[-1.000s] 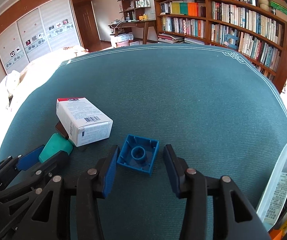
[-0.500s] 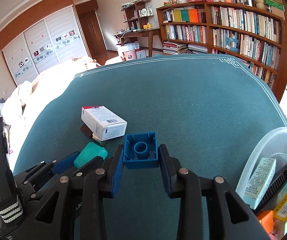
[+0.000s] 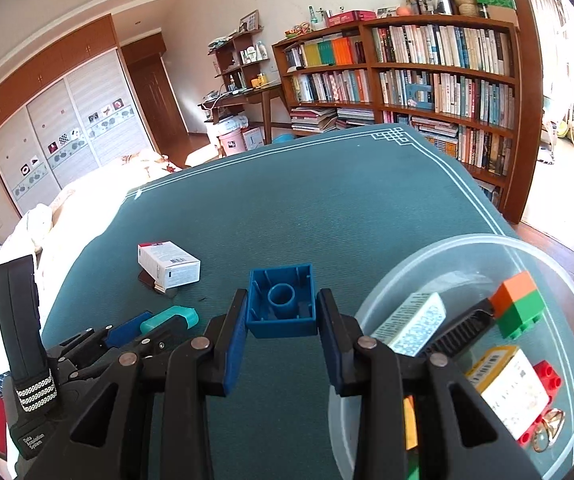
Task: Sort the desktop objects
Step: 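Carry the teal case and blue brick into the bowl and release both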
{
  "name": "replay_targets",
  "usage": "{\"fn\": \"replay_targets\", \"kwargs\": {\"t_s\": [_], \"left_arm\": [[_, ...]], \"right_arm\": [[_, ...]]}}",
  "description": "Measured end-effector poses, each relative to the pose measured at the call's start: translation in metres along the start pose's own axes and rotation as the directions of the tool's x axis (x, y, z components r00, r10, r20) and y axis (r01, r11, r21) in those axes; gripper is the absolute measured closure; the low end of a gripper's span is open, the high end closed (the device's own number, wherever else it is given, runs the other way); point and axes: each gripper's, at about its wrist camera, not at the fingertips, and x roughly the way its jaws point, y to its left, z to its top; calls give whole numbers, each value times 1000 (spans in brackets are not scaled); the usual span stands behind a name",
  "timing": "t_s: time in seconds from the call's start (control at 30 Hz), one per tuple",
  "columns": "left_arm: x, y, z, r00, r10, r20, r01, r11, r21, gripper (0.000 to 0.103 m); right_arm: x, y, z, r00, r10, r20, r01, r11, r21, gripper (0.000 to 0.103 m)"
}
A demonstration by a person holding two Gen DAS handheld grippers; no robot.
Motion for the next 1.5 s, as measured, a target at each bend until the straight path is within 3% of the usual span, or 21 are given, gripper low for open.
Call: {"fn": "replay_targets", "kwargs": {"t_s": [0.57, 1.07, 1.5], "left_arm": [[-28, -67, 12, 994, -97, 44, 92, 991, 102, 60], [-39, -145, 23, 975, -219, 50, 202, 953, 227, 60], [-29, -174, 30, 963, -267, 27, 251, 931, 267, 60]], "right_arm": [[-44, -78, -11, 991, -115, 71, 100, 977, 188, 65], [-63, -126, -11, 978, -194, 76, 171, 955, 241, 65], [-62, -142, -11, 976, -209, 63, 185, 946, 268, 65]]}}
